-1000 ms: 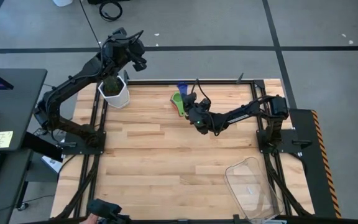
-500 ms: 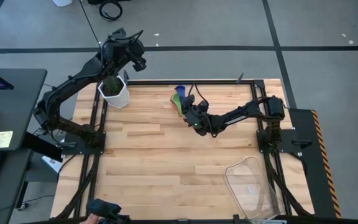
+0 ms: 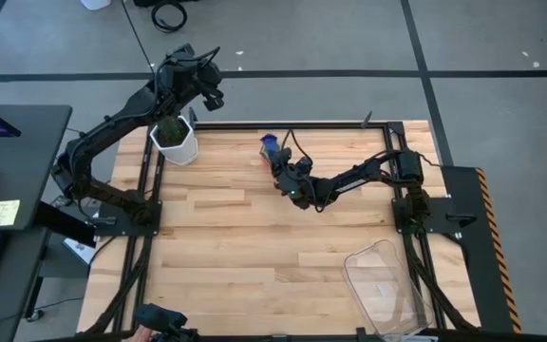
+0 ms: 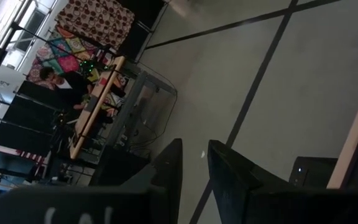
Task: Nest measuring cups in basket
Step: Stack the violet measuring cup on top of the green measuring cup
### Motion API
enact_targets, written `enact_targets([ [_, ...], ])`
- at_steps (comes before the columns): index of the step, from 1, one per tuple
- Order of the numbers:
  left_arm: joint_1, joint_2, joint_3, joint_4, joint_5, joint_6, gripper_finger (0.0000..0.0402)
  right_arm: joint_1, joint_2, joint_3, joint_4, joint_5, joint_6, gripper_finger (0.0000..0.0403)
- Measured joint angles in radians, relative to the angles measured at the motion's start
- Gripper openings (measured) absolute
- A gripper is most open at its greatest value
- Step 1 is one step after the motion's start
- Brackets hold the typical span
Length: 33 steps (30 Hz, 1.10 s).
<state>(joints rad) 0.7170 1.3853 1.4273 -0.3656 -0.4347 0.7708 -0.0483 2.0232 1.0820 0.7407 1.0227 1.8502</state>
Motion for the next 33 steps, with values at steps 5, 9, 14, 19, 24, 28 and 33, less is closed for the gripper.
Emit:
enact_targets([
  [5,0.0,0.0,0.0,-0.001,0.002,0.0,0.0082,0.001,0.0,0.0,-0.096,-0.006,0.127,0.0008],
  [9,0.0,0.0,0.0,-0.007,0.014,0.0,0.0082,0.004,0.0,0.0,-0.147,-0.003,0.188,0.0008],
  [14,0.0,0.0,0.0,-0.008,0.014,0.0,0.0082,0.003,0.0,0.0,-0.15,-0.005,0.19,0.0008],
  [19,0.0,0.0,0.0,-0.008,0.014,0.0,0.0082,-0.013,0.0,0.0,-0.152,-0.075,0.193,0.0033],
  [24,0.0,0.0,0.0,-0.008,0.014,0.0,0.0082,-0.03,0.0,0.0,-0.153,-0.132,0.193,0.0068],
  [28,0.0,0.0,0.0,-0.009,0.014,0.0,0.0082,-0.032,0.0,0.0,-0.152,-0.135,0.193,0.0072],
  [33,0.0,0.0,0.0,-0.016,0.014,0.0,0.0082,-0.03,0.0,-0.001,-0.152,-0.121,0.219,0.0072],
])
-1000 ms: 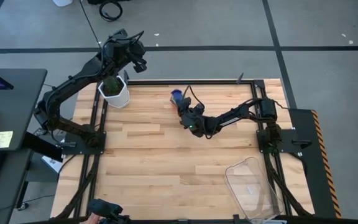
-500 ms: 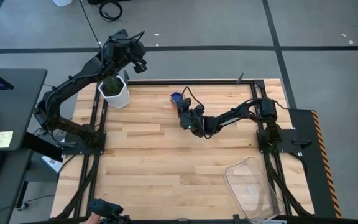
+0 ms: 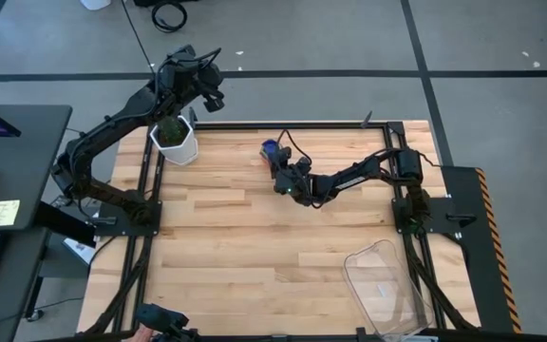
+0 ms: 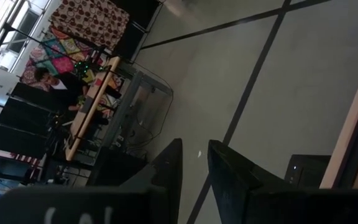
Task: Nest measuring cups in basket
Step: Stack the violet measuring cup on top of the green measuring cup
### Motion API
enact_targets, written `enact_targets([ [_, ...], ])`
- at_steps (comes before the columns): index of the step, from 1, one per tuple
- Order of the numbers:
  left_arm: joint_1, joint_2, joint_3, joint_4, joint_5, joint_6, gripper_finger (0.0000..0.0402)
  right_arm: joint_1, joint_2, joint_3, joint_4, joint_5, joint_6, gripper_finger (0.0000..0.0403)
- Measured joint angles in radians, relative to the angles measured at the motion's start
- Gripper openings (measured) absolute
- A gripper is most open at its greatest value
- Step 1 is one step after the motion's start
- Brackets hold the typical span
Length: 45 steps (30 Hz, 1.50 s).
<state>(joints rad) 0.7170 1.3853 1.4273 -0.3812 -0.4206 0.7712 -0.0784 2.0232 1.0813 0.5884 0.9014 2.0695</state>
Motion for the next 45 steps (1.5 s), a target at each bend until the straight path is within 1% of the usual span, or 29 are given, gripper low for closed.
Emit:
enact_targets([
  [6,0.0,0.0,0.0,0.0,0.0,0.0,0.0082,0.005,0.0,0.0,0.0,0.031,0.002,0.007],
  [10,0.0,0.0,0.0,0.0,0.0,0.0,0.0082,0.005,0.0,0.0,-0.008,0.007,0.025,0.0071],
  [13,0.0,0.0,0.0,0.0,0.0,0.0,0.0082,-0.002,0.0,0.0,-0.008,-0.043,0.027,0.007],
  [19,0.0,0.0,0.0,0.0,0.0,0.001,0.0082,-0.034,0.0,0.0,-0.015,-0.201,0.029,0.0071],
  [23,0.0,0.0,0.0,0.0,0.0,0.001,0.0082,-0.048,0.0,0.0,-0.021,-0.244,0.009,0.0071],
  [25,0.0,0.0,0.0,0.0,0.0,0.001,0.0082,-0.05,0.0,0.0,-0.022,-0.245,0.0,0.0071],
  [29,0.0,0.0,0.0,0.0,0.0,0.001,0.0082,-0.046,0.0,0.0,-0.018,-0.209,0.014,0.0071],
  [34,0.0,0.0,0.0,0.0,0.0,0.001,0.0082,-0.036,-0.001,0.0,-0.017,-0.206,0.071,0.0072],
  [41,0.0,0.0,0.0,0.0,0.0,0.002,0.0082,-0.033,-0.002,-0.009,-0.021,-0.202,0.08,0.0072],
  [45,0.0,0.0,0.0,0.0,0.0,0.002,0.0082,-0.013,-0.002,-0.023,-0.02,-0.149,0.137,0.0069],
])
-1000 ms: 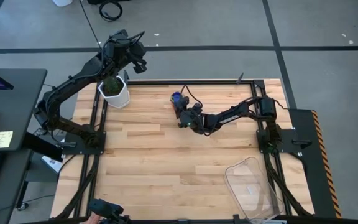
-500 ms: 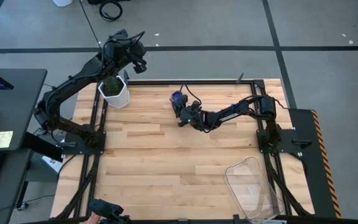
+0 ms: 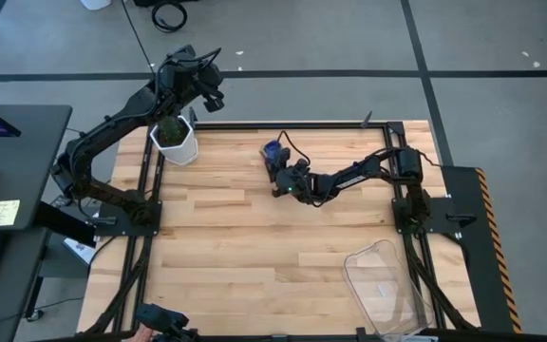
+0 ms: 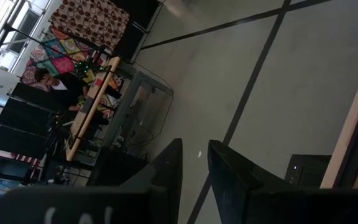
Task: Nest measuring cups in basket
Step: Stack the violet measuring cup on top of the green measuring cup
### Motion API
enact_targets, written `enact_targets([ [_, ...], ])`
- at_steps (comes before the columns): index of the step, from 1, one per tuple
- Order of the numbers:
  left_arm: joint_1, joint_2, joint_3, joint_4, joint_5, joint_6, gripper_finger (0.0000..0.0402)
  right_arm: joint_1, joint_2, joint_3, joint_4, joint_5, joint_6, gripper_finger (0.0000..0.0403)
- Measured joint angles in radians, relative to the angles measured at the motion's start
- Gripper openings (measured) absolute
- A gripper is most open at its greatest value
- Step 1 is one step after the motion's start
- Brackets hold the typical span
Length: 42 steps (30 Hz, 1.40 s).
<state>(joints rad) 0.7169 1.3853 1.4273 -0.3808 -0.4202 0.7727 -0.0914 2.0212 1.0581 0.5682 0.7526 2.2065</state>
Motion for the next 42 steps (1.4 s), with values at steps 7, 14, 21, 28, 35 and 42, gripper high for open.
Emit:
enact_targets([
  [7,0.0,0.0,0.0,0.001,0.0,0.015,0.0082,0.013,0.0,-0.013,0.0,0.033,0.045,0.0068],
  [14,0.0,0.0,0.0,0.001,0.0,0.058,0.0082,-0.013,0.0,-0.013,0.001,-0.078,0.061,0.0071],
  [21,0.0,0.0,0.0,0.001,0.0,0.058,0.0082,-0.042,0.0,-0.013,0.031,-0.158,-0.016,0.0075],
  [28,0.0,0.0,0.0,0.001,0.0,0.058,0.0082,-0.058,0.0,-0.014,0.096,-0.185,-0.081,0.0093],
  [35,0.0,0.0,0.0,0.001,0.0,0.059,0.0082,-0.043,0.0,-0.014,0.082,-0.171,-0.01,0.0092],
  [42,0.0,0.0,0.0,0.001,0.0,0.062,0.0082,-0.013,0.0,-0.03,-0.011,-0.102,0.139,0.0092],
])
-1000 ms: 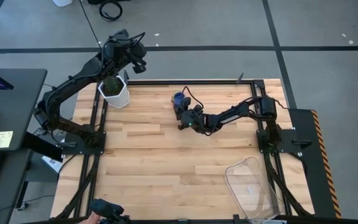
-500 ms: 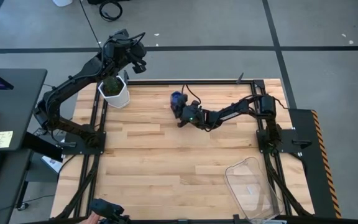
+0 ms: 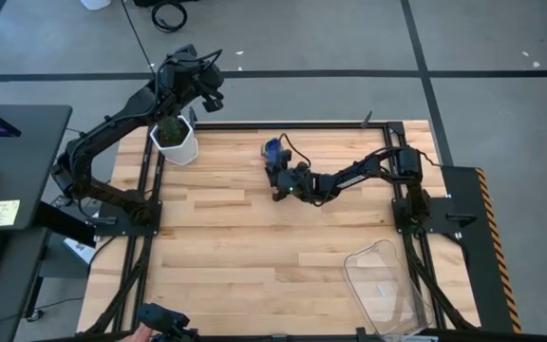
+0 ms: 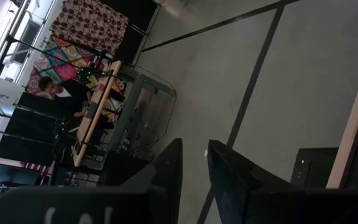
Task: Nest measuring cups in basket
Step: Stack the violet measuring cup on top of the green measuring cup
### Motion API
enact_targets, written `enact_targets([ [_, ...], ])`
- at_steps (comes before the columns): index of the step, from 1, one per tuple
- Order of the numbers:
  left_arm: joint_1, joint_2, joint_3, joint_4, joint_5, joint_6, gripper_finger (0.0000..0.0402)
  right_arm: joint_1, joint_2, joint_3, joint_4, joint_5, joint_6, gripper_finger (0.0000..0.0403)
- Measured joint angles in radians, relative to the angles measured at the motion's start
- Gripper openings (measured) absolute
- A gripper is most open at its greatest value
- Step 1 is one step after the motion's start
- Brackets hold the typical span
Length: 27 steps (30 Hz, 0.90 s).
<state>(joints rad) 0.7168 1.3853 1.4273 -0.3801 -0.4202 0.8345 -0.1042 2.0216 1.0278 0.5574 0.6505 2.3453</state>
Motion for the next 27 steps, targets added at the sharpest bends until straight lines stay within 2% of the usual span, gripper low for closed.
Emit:
enact_targets([
  [6,0.0,0.0,0.0,0.0,0.0,0.0,0.0082,0.025,0.0,-0.005,0.031,0.113,0.012,0.0092],
  [20,0.0,0.0,0.0,0.0,0.0,-0.001,0.0082,0.049,0.0,-0.005,0.084,0.119,-0.045,0.0092],
  [27,0.0,0.0,0.0,0.0,0.0,-0.002,0.0082,0.084,0.0,-0.005,0.042,0.236,-0.04,0.0092],
])
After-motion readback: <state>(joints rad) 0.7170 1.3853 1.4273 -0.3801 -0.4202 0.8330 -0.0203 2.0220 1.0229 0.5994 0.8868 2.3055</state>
